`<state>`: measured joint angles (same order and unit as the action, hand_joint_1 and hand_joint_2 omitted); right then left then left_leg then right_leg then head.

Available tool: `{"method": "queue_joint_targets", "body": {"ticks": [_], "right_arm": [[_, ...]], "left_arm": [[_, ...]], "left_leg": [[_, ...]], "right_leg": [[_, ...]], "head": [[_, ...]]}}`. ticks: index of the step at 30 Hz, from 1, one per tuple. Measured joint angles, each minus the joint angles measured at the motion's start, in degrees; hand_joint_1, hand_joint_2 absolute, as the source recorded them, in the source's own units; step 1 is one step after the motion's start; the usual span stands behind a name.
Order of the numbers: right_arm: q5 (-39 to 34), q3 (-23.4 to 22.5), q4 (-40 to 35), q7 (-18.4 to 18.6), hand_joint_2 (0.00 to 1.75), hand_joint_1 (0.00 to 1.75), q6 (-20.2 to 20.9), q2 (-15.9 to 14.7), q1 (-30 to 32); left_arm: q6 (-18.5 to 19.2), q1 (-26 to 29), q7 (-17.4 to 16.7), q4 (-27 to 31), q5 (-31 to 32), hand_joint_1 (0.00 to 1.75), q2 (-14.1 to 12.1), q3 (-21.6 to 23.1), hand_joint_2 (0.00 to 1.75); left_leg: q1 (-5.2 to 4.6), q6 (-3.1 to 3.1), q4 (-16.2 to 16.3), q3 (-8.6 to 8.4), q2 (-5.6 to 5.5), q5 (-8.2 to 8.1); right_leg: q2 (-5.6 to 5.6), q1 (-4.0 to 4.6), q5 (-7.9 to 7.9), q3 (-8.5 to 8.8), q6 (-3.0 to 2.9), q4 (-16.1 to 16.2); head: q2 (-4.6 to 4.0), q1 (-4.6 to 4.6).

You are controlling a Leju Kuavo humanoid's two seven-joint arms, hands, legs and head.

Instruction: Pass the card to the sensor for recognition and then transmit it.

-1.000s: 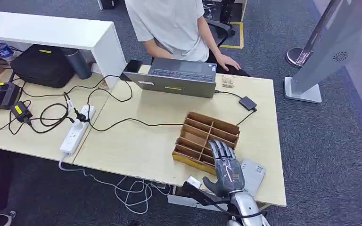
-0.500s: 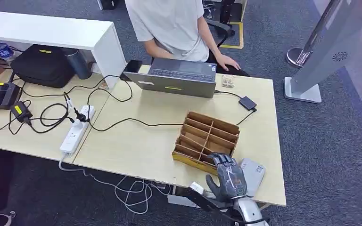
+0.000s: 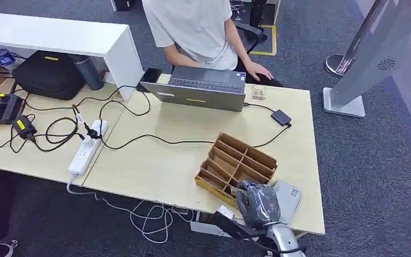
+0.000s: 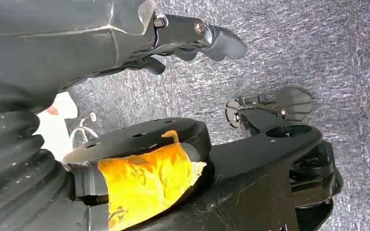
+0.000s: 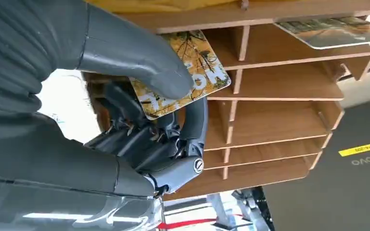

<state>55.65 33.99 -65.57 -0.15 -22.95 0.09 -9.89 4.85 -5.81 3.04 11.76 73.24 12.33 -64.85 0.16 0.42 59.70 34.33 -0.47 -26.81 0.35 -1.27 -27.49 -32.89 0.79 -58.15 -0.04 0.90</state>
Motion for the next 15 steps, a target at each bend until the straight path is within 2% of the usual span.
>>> {"method": "queue_joint_targets", "body": {"ticks": [3, 6, 8, 9, 12, 15], "right_arm": [[-0.07, -0.02, -0.04, -0.07, 1.75, 1.75, 0.13, -0.17, 0.04], [-0.04, -0.13, 0.0, 0.11, 1.75, 1.75, 0.89, -0.09, -0.45], [0.11, -0.39, 0.07, 0.22, 1.75, 1.75, 1.2, 0.02, -0.68], [0.11, -0.55, 0.07, 0.2, 1.75, 1.75, 1.22, 0.02, -0.67], [-0.07, -1.09, -0.26, -0.61, 1.75, 1.75, 1.01, 0.0, -0.1], [-0.31, -1.33, -0.89, -0.85, 1.75, 1.75, 0.94, -0.11, 0.29]], "left_arm": [[0.24, -0.06, -0.37, 0.02, 0.24, 0.0, 0.0, 0.0, 1.75], [-0.02, -1.42, -4.71, 0.0, 0.76, 0.0, 0.0, 0.0, 1.75], [-0.33, -2.05, -5.73, 0.02, 0.72, 0.0, 0.07, 0.0, 1.75], [-0.48, -2.1, -5.26, 0.02, 0.68, 0.0, 0.09, 0.0, 1.75], [-0.59, -1.02, -0.28, 0.02, 0.31, 0.0, 0.04, 0.0, 1.75], [-0.66, -0.14, 1.05, 0.0, 0.17, 0.0, -0.04, 0.0, 1.75]], "left_leg": [[0.0, 0.0, 0.0, 0.0, 0.0, 0.0], [0.0, 0.0, 0.0, 0.0, -0.04, 0.01], [0.0, 0.01, 0.0, -0.01, -0.03, 0.01], [0.0, 0.01, 0.0, -0.01, -0.02, 0.02], [-0.01, 0.02, 0.01, -0.01, -0.02, 0.02], [-0.01, 0.02, 0.01, 0.01, -0.02, 0.01]], "right_leg": [[0.0, 0.0, 0.0, 0.0, 0.0, 0.0], [-0.05, 0.0, 0.0, 0.03, 0.0, 0.0], [-0.04, 0.0, 0.01, 0.03, 0.0, -0.01], [-0.03, 0.0, 0.02, 0.04, 0.0, -0.01], [-0.02, -0.01, 0.01, 0.04, 0.0, 0.0], [-0.03, -0.01, 0.01, 0.01, 0.0, 0.01]], "head": [[0.0, 0.02], [0.0, 0.0], [0.0, 0.02], [0.0, 0.0], [0.0, 0.0], [0.0, 0.02]]}}
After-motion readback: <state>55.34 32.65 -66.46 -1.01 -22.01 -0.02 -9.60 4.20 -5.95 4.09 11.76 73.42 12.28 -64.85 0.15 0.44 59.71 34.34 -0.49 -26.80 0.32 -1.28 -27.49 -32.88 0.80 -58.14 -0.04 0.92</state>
